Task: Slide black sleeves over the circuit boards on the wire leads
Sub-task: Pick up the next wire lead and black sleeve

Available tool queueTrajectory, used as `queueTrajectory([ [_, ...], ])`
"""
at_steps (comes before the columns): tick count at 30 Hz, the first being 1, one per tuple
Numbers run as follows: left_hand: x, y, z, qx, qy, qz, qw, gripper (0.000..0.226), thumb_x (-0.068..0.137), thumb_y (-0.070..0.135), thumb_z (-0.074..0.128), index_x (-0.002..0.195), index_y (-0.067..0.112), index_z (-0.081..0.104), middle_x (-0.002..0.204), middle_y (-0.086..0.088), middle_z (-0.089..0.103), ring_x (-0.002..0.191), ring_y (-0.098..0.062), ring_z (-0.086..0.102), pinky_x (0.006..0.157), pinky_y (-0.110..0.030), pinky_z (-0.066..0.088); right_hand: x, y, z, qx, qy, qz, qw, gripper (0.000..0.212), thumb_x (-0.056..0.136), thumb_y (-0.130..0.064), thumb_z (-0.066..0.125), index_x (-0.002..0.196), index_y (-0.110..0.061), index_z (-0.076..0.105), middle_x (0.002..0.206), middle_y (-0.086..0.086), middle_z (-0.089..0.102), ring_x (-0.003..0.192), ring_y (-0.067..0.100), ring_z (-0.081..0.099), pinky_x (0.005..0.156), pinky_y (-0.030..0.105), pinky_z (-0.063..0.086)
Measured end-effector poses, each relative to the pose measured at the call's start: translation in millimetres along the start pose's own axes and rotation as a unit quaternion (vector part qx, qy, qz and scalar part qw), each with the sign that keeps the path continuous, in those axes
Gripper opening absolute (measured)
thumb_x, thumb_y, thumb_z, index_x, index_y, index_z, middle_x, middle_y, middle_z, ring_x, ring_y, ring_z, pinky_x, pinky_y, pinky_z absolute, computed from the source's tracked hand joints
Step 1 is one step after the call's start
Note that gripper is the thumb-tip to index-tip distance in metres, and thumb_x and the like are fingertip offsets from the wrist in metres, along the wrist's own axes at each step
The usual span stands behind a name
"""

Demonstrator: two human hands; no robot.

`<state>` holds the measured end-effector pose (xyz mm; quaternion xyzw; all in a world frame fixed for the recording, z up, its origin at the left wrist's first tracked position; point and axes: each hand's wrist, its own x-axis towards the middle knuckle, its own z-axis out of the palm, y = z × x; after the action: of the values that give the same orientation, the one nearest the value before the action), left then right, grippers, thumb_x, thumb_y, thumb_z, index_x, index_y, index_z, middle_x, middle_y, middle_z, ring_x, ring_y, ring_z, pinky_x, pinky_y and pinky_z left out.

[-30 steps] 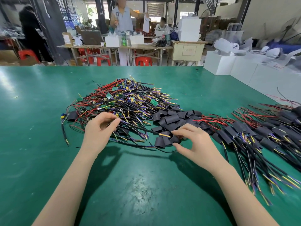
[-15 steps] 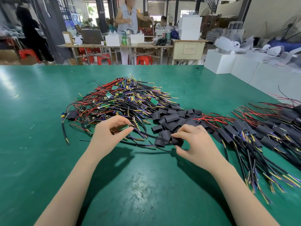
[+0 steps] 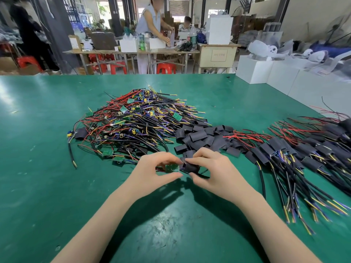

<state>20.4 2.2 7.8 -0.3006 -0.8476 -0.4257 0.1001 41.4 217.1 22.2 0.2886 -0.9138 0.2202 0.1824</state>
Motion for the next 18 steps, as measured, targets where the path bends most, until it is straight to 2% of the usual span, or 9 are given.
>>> queueTrajectory([
  [2,0,-1,1,-0.021,-0.014,-0.01,1.0,0.032,0.079,0.017,0.08,0.109,0.021,0.072,0.102,0.014,0.071,0.096,-0.004,0.065,0.083,-0.015,0.048,0,1,-2,0.011,0.006,0.003,1.0,0.031,0.076,-0.018,0.072,0.107,-0.016,0.071,0.094,-0.001,0.062,0.078,0.024,0.062,0.072,0.038,0.052],
  [4,-1,-1,0,-0.078,-0.01,-0.046,0.996,0.041,0.078,0.011,0.08,0.115,0.021,0.067,0.103,0.007,0.072,0.098,-0.01,0.066,0.088,-0.019,0.05,-1,4,-3,0.016,0.01,0.012,1.0,0.032,0.077,-0.017,0.073,0.109,-0.014,0.071,0.096,0.0,0.063,0.081,0.025,0.063,0.075,0.041,0.052],
  [8,0,-1,-2,-0.127,0.006,-0.069,0.989,0.049,0.073,0.004,0.083,0.112,0.019,0.058,0.095,0.003,0.072,0.092,-0.017,0.069,0.085,-0.025,0.053,-1,4,-3,0.03,0.009,0.016,0.999,0.031,0.078,-0.017,0.074,0.109,-0.015,0.071,0.096,-0.002,0.062,0.082,0.022,0.062,0.076,0.039,0.052],
  [11,-1,2,-2,-0.12,0.001,-0.051,0.992,0.048,0.073,0.004,0.082,0.112,0.019,0.059,0.094,0.004,0.071,0.093,-0.019,0.068,0.086,-0.029,0.053,-1,3,0,0.042,-0.007,0.012,0.999,0.03,0.079,-0.018,0.072,0.109,-0.015,0.072,0.095,-0.003,0.061,0.083,0.016,0.06,0.076,0.032,0.05],
  [14,-1,6,-2,-0.074,-0.008,0.002,0.997,0.043,0.077,0.005,0.078,0.115,0.021,0.065,0.1,0.008,0.069,0.1,-0.015,0.066,0.089,-0.025,0.051,-1,3,0,0.056,-0.022,0.01,0.998,0.028,0.08,-0.019,0.071,0.108,-0.015,0.072,0.093,-0.006,0.057,0.081,0.008,0.054,0.075,0.022,0.043],
  [18,0,9,-3,-0.02,-0.012,0.055,0.998,0.042,0.08,0.002,0.076,0.116,0.023,0.07,0.105,0.006,0.064,0.101,-0.012,0.062,0.087,-0.018,0.048,-2,3,0,0.061,-0.028,0.01,0.998,0.026,0.081,-0.019,0.069,0.107,-0.015,0.072,0.093,-0.004,0.058,0.082,0.008,0.054,0.077,0.022,0.045],
])
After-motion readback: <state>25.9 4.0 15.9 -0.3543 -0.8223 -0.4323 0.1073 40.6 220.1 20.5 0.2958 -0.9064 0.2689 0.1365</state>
